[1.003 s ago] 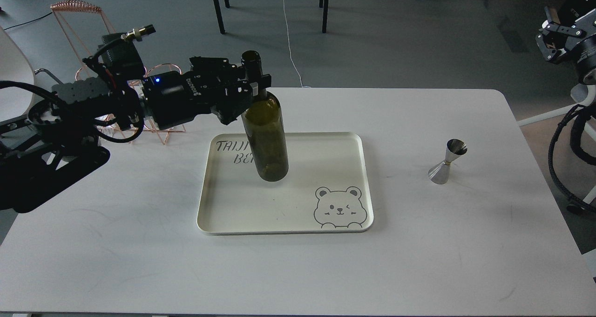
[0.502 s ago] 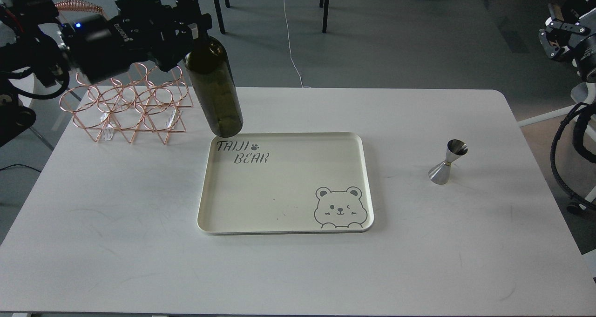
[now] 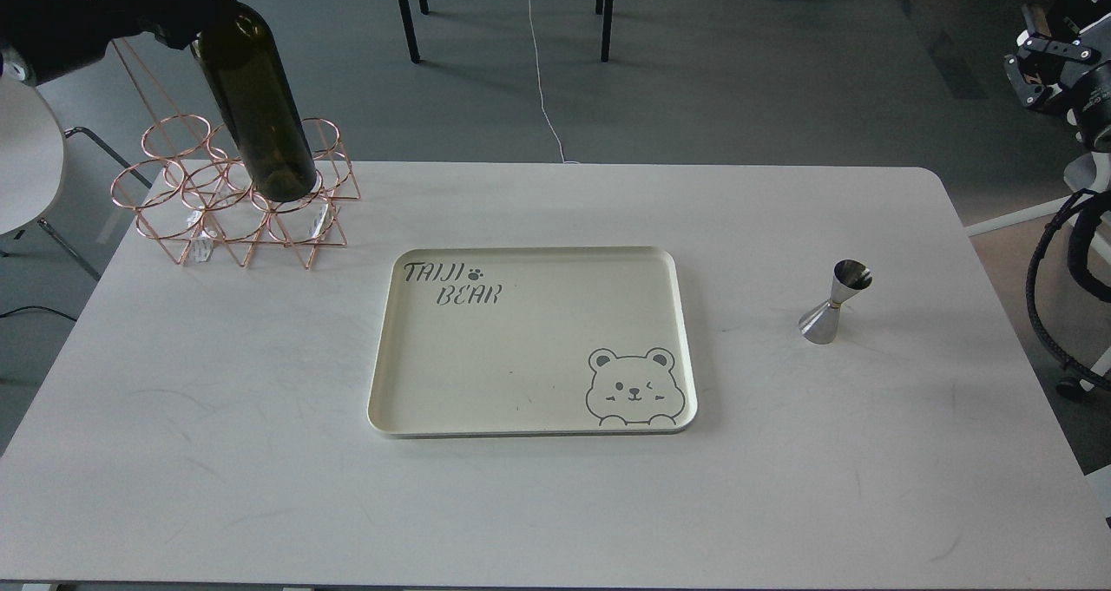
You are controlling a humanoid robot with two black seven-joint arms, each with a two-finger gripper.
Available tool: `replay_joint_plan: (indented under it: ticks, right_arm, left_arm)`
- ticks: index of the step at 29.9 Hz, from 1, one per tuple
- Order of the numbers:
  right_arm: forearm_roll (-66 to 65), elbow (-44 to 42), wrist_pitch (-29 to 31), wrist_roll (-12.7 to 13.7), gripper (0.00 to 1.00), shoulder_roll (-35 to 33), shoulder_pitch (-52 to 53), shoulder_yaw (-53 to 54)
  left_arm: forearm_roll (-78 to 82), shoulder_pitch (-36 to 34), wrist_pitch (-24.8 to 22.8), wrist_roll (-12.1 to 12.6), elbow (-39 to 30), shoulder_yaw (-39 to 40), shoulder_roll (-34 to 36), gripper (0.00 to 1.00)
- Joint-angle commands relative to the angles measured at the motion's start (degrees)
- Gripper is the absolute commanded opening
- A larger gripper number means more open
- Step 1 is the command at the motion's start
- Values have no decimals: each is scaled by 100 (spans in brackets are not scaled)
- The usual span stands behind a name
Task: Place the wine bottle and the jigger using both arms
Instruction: 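Carry the bottle over the copper wire rack with the left gripper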
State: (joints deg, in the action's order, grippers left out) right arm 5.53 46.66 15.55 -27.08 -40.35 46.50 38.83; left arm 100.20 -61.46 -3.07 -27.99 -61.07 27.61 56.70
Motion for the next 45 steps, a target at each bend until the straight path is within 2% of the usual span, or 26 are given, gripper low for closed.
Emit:
replay_joint_plan:
  ticks: [1, 20, 30, 45]
  right_arm:
    - [-8, -8, 1, 1, 97, 1, -10, -7]
    - [-8, -8, 1, 1, 97, 10, -10, -7]
    - [-8, -8, 1, 1, 97, 10, -10, -7]
    - [-8, -8, 1, 1, 97, -78, -45, -7]
  left_arm:
    - [0, -59, 0, -1, 280, -1, -71, 11]
    - [-115, -59, -44, -1, 272, -116, -97, 11]
    - [-466, -68, -36, -1, 263, -125, -387, 11]
    - [-361, -50, -18, -1, 263, -186, -317, 11]
